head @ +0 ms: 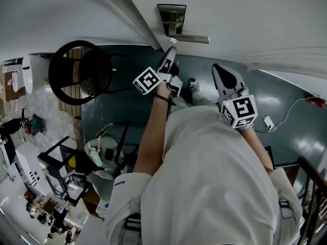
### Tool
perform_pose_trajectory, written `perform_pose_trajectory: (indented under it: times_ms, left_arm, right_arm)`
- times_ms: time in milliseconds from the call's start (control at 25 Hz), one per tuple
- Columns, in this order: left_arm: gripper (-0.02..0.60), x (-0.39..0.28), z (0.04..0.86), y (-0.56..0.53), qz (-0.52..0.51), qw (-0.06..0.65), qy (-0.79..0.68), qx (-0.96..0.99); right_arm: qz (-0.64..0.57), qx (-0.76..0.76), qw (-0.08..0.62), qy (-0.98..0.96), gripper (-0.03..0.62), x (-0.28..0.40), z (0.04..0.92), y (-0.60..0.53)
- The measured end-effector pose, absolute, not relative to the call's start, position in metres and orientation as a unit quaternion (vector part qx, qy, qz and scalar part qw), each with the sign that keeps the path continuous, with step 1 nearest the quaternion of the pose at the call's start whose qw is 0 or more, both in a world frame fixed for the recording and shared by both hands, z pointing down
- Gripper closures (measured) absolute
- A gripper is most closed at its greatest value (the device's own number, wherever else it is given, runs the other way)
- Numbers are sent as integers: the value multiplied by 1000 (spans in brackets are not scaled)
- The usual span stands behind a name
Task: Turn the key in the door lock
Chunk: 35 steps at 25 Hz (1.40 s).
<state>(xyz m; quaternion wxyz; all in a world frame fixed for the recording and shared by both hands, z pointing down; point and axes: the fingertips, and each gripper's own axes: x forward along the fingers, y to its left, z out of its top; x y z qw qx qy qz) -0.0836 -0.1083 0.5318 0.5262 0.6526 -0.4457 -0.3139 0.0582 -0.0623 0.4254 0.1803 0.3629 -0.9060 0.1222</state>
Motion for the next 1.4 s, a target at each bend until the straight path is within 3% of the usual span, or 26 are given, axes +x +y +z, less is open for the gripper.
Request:
perform_pose_trajectory:
  times_ms: [160, 360, 760, 1000, 1400]
  left_arm:
    - [505, -78, 543, -100, -130, 442, -512, 725]
    - [505, -70, 539, -98, 23, 317, -559, 766]
    - [481, -65, 528, -110, 314, -21, -596, 739]
    - [433, -57, 533, -125, 373, -76, -572, 726]
    - [434, -63, 533, -142, 430, -168, -559, 688]
  right_arm:
    - [121, 358, 181, -908, 602, 56, 427, -59]
    - [123, 360, 179, -907, 602, 58, 428, -60]
    - [128, 373, 177, -902, 602, 64, 428, -64]
    - [130, 380, 176, -899, 602, 66, 428, -68]
    - [131, 390, 179, -894, 602, 68, 426, -73]
